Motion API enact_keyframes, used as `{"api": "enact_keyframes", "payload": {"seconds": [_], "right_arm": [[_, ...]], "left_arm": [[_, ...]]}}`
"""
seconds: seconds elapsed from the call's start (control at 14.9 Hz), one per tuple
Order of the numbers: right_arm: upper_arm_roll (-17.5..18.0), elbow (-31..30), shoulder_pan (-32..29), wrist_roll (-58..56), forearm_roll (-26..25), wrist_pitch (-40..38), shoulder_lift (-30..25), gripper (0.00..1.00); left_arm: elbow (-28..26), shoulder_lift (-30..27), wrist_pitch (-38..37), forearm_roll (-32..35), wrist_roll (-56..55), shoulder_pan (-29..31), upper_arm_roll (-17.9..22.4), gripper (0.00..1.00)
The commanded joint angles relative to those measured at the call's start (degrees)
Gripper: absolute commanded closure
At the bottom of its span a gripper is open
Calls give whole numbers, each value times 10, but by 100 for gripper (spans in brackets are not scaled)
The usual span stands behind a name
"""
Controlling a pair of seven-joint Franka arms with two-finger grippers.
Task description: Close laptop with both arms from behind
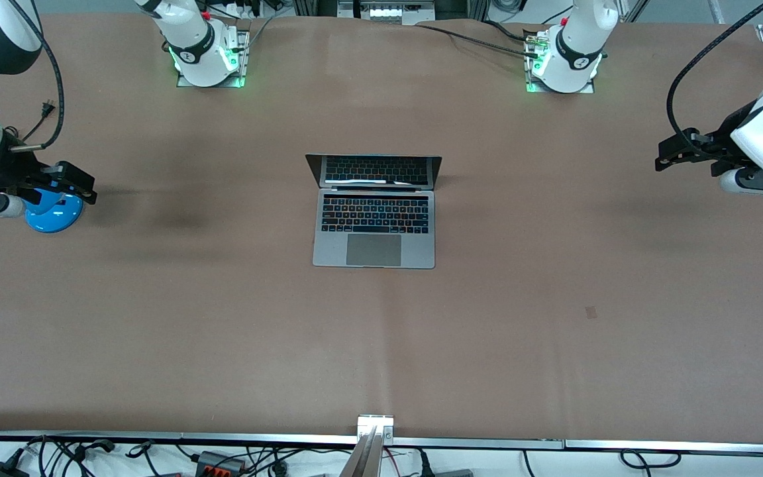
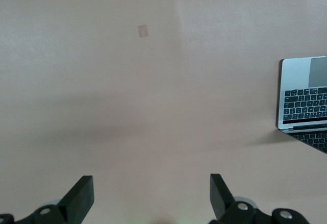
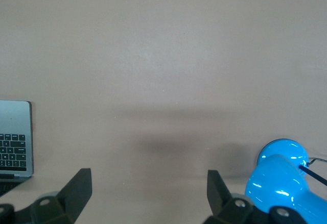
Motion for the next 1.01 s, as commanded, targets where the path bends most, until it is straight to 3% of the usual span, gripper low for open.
{"api": "enact_keyframes", "payload": {"seconds": [0.0, 0.27, 0.34, 0.4, 0.47, 0.54, 0.67, 0.74, 0.88, 0.94], "right_arm": [[0, 21, 2, -1, 23, -16, 11, 0], [2, 40, 6, 0, 26, -47, 8, 0], [1, 41, 4, -5, 23, -56, 6, 0], [-1, 41, 0, -5, 26, -59, 6, 0], [-4, 41, -2, -4, 28, -67, 6, 19], [-7, 41, -1, -4, 27, -73, 5, 46], [-8, 43, -1, 2, 28, -81, 3, 81], [-7, 44, -1, 3, 28, -91, 3, 90], [-6, 39, 1, 8, 34, -109, 9, 92], [-6, 32, 1, 10, 66, -111, 9, 100]], "left_arm": [[15, 7, -17, 2, 11, -1, 0, 15], [18, 13, -60, 1, 11, -1, -1, 84], [18, 13, -68, 1, 11, -2, -1, 94], [17, 13, -73, 0, 12, -4, -1, 99], [17, 13, -75, -1, 13, -6, -1, 99], [16, 13, -79, -4, 13, -7, -2, 99], [17, 12, -92, -8, 12, -12, -10, 99], [17, 12, -92, -9, 12, -13, -16, 99], [17, 12, -91, -9, 11, -15, -20, 99], [17, 12, -92, -10, 11, -14, -21, 99]]}}
